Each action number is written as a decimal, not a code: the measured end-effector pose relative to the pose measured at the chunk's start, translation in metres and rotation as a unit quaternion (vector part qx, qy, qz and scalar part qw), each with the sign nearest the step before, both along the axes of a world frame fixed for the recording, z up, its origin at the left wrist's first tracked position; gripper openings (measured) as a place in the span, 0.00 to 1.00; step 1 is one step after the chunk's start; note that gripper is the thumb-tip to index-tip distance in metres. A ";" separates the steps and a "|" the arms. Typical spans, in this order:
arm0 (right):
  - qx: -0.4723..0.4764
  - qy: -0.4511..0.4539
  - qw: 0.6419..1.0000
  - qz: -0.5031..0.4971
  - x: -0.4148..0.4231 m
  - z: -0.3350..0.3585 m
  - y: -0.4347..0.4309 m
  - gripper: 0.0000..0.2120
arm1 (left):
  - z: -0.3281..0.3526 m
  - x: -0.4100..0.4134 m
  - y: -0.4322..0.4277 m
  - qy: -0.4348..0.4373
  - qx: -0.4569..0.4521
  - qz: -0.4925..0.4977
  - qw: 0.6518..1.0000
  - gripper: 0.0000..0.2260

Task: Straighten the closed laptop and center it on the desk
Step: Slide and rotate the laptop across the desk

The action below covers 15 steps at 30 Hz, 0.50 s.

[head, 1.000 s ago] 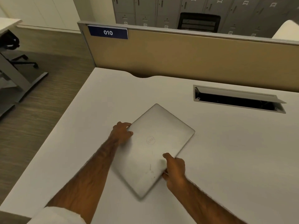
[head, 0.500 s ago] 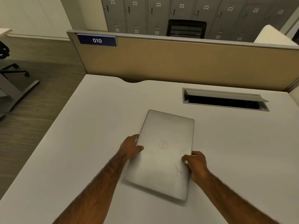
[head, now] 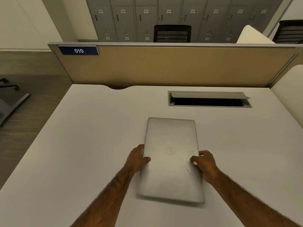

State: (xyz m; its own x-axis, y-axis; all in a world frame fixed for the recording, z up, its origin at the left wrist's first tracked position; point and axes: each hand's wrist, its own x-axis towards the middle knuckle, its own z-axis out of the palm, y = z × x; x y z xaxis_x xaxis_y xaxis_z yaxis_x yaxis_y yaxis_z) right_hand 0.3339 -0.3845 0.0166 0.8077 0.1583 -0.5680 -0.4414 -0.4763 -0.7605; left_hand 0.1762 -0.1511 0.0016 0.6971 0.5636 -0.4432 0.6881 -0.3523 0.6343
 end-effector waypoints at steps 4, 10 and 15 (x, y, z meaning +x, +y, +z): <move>-0.022 -0.017 1.000 0.010 0.025 0.001 -0.024 0.18 | 0.001 0.015 -0.031 -0.009 -0.002 -0.005 1.000 0.30; -0.045 -0.037 0.998 0.038 0.063 0.002 -0.056 0.08 | 0.005 0.038 -0.075 -0.008 -0.002 -0.008 1.000 0.28; -0.050 -0.037 0.997 0.055 0.092 0.003 -0.073 0.13 | 0.005 0.056 -0.100 -0.010 0.005 -0.025 1.000 0.26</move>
